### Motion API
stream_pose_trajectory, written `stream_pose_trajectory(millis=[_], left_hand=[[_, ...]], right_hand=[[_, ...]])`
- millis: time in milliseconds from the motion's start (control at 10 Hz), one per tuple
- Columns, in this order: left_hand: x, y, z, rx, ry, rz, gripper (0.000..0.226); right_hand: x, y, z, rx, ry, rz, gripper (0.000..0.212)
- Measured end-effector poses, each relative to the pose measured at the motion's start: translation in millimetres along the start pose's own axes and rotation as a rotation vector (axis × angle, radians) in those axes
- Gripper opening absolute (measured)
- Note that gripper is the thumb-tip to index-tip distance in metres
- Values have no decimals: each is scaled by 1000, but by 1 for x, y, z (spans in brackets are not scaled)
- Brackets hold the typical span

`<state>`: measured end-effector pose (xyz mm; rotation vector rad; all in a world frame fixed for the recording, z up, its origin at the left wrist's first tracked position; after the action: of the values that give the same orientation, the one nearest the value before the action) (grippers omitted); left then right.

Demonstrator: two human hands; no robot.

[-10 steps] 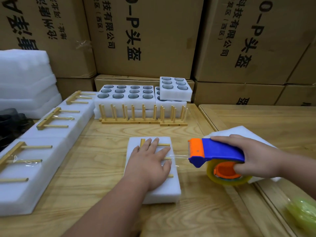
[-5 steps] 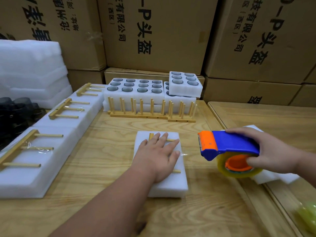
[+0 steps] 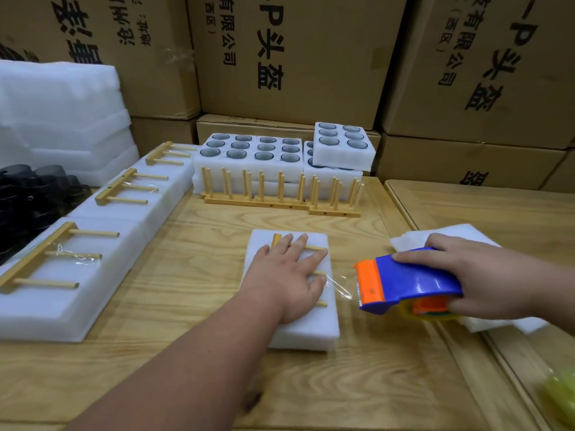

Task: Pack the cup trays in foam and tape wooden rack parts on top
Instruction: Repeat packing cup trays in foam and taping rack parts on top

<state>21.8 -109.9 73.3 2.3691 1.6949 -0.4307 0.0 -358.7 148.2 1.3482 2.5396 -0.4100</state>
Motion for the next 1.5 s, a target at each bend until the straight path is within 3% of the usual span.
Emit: stream_pose_trajectory(millis=[300,500,700,900,1000,1100,1200,1300,1500], left_hand=[[0,0,-1,-3,23,-2,60],[2,1,1,-15,14,-2,60],[2,2,1,-28,24,0,60],[2,2,2,-33,32,0,60],[2,1,2,-36,34,-2,61],[2,1,2,-35,36,-5,61],[1,1,1,-43,38,-3,61],[1,0,1,-49,38,1,61],[2,1,2,-53,40,3,61]], right_hand=[[36,40,-18,338,23,-35,78],[25,38,-3,571,-67,32,75],[-27,21,-16,338,235,220,76],[-31,12,1,101,626,414,74],[-12,17,8,-49,618,458,80],[13,23,11,-219,388,495,88],[44,30,26,-248,65,498,89],[71,33,50,-220,-76,552,80],[82,29,52,-269,-7,670,77]])
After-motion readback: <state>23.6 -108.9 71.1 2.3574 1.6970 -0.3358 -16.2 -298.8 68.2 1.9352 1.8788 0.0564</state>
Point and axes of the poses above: each hand's wrist, its own y-axis towards the middle knuckle, its own z-axis out of the palm, x = y × z, the point moved 8 cm from there along y, towards the middle knuckle, and after that the axes turned 15 degrees about -y, right-handed, at the moved point
